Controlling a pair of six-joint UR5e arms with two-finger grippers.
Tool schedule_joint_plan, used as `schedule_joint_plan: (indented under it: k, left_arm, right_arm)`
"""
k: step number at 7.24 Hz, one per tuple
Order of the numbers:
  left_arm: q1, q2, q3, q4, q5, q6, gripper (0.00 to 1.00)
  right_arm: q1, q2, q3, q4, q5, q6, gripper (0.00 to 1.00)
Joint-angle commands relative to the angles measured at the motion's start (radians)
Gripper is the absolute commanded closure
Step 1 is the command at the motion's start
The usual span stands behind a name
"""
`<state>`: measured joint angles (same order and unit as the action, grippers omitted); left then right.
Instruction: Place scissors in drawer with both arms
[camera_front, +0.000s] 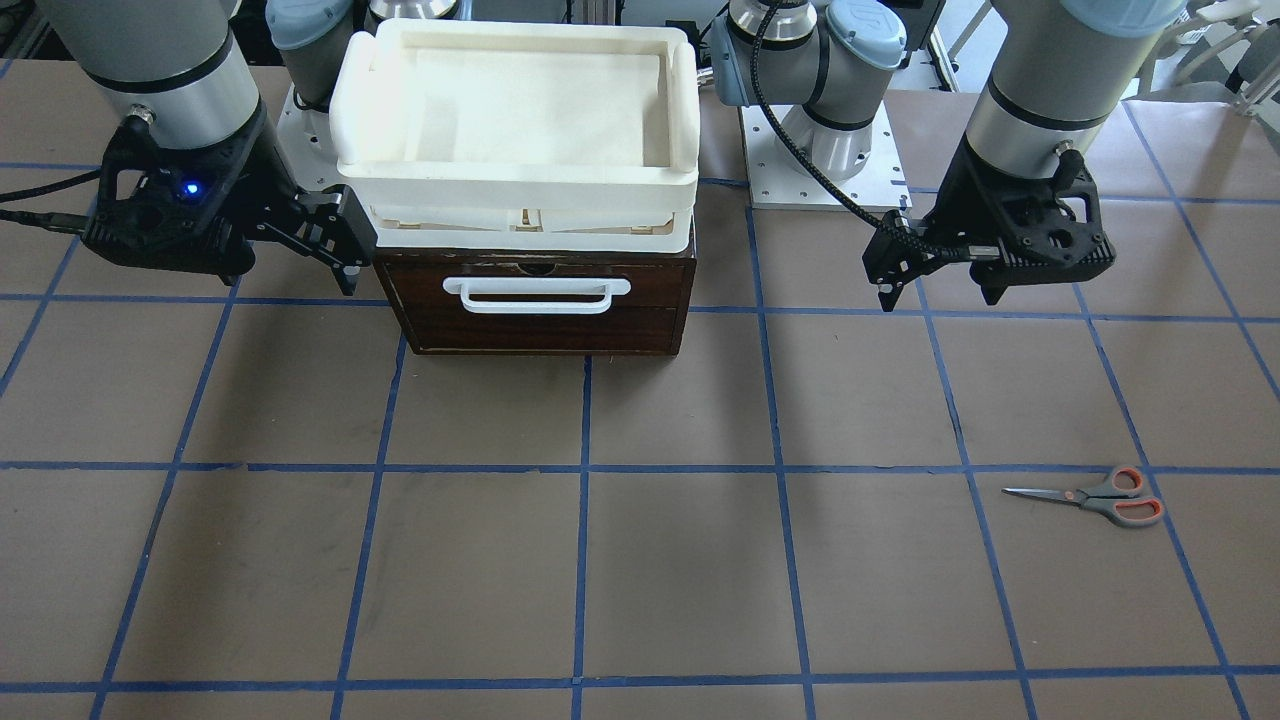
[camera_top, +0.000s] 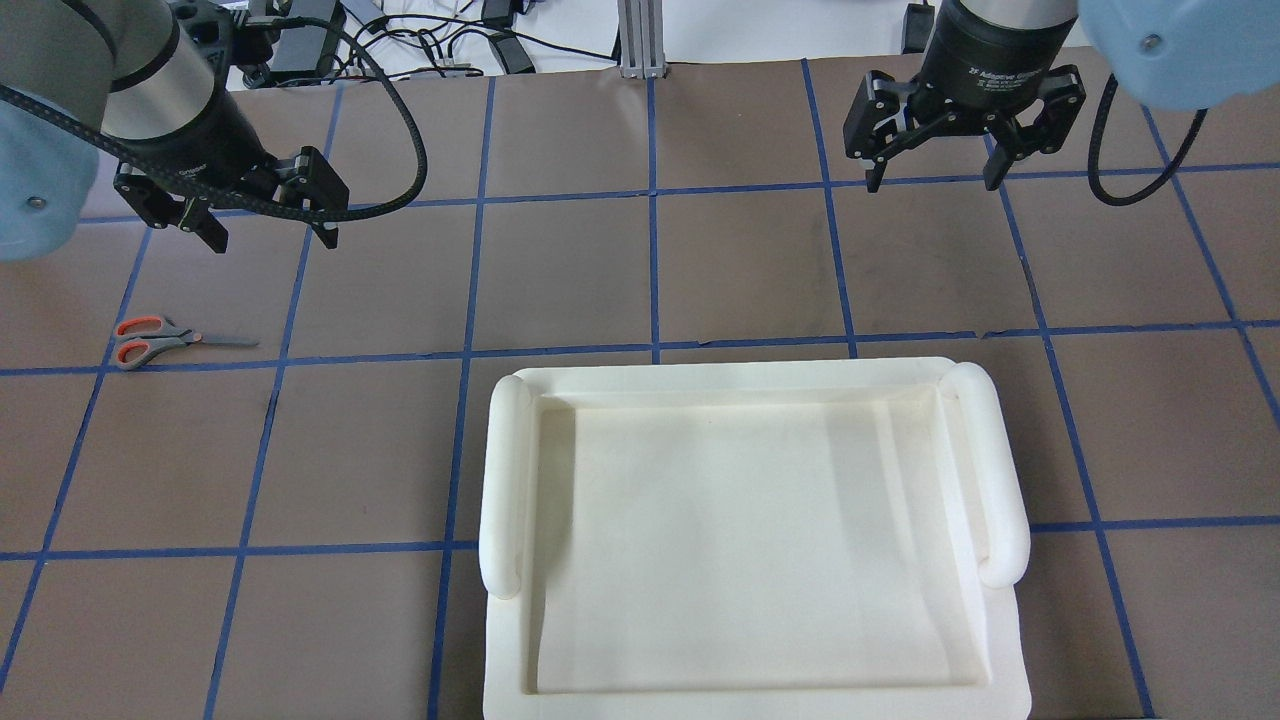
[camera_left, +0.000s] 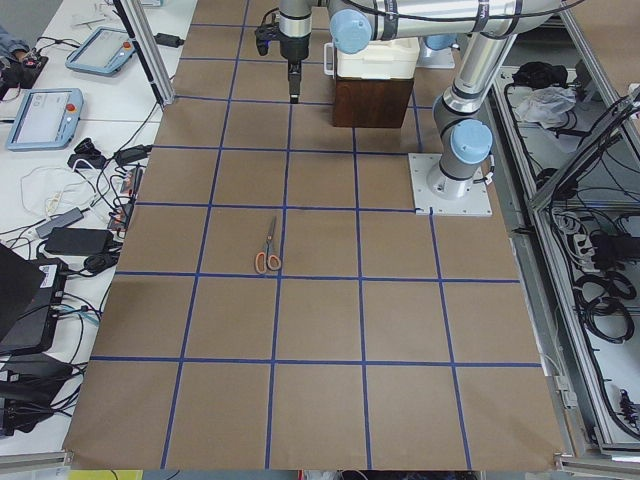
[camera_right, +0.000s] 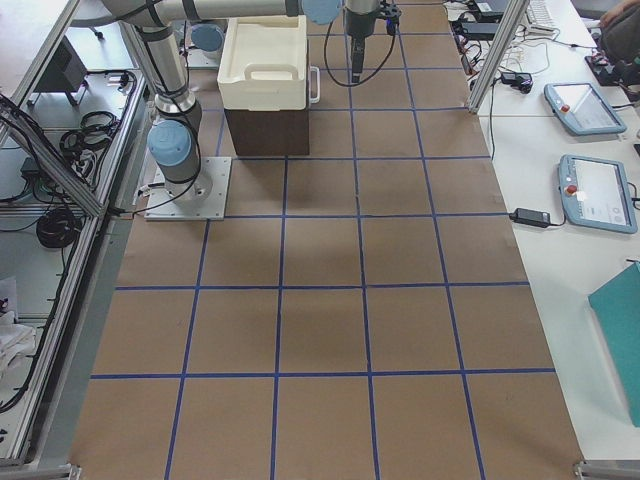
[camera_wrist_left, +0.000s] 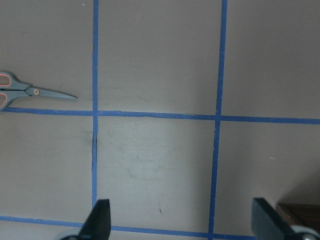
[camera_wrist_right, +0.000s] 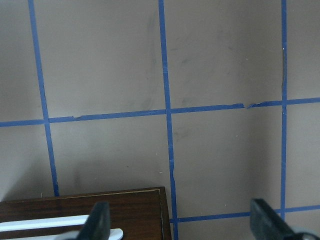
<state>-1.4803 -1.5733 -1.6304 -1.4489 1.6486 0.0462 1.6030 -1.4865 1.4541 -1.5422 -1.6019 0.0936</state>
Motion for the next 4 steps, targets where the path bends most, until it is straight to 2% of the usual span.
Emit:
schedule_joint_plan:
  k: [1, 4]
  left_arm:
    - [0.002, 0.005, 0.001, -0.001, 0.000, 0.003, 0.00]
    - [0.003, 0.010, 0.003, 0.001, -0.013, 0.009, 0.00]
  right_arm:
    - [0.000, -0.008, 0.000, 0.004, 0.000, 0.000, 0.00]
    - [-0.008, -0.011, 0.000, -0.082, 0.002, 0.018, 0.00]
